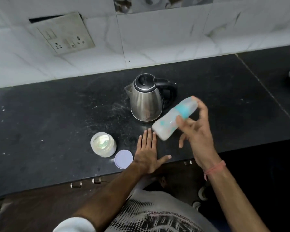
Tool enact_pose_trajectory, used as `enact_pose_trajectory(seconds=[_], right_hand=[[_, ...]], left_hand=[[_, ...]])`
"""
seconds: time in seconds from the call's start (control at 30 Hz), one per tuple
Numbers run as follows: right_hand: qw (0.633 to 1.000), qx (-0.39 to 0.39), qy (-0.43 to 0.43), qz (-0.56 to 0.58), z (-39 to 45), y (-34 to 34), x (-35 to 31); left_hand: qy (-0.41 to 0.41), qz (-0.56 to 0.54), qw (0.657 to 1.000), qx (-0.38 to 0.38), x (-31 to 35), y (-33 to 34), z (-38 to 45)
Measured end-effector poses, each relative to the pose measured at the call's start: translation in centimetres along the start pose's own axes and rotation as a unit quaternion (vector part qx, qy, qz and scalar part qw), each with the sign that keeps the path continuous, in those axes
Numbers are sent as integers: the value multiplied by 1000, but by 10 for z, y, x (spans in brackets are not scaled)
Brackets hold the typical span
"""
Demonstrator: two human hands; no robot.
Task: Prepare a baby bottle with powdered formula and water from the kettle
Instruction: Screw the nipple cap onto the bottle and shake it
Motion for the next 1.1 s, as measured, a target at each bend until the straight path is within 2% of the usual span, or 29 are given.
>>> enact_pose_trajectory(seconds=[0.03,0.1,0.17,0.27,0.4,0.5,0.63,0.77,0.9,1.0,1.03,1.1], right_hand=[[1000,-5,-1,7,-5,1,3],[997,34,-9,63,-16,-2,9],[995,66,5,72,-20,-7,14],[1000,22,-2,8,-22,-9,15],[998,59,-5,22,-18,-17,15],[1000,6,-10,-14,-21,-8,17],[994,100,-34,22,-8,-26,4],[997,34,-52,-34,2,-22,-10],[993,105,-53,-14,5,-26,-7],[999,35,-30,-28,-3,-2,-2],[999,28,-32,-24,-6,3,1],[998,63,-31,2,-3,2,5]], left_hand=[[2,-3,1000,2,0,0,0],[5,-11,1000,4,0,0,0],[3,-19,1000,3,0,-1,0],[10,-19,1000,0,0,0,-1],[5,-28,1000,3,0,-1,1],[9,-44,999,-6,-1,-1,-1],[-2,-31,999,-21,1,-5,2],[2,-27,999,-27,1,-5,1],[-1,-30,999,-32,1,-3,4],[-2,-14,999,-41,0,-1,5],[-2,-11,999,-45,-1,-1,5],[-2,-20,999,-46,0,-5,4]])
Point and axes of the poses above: each hand's wrist, its own z-axis towards the middle knuckle, its own y-axis out of the palm, x = y × z, the point moved 4 cm from there along z, towards the middle knuckle, and after that the axes turned 1 degree about -x, right-handed, at the moved point
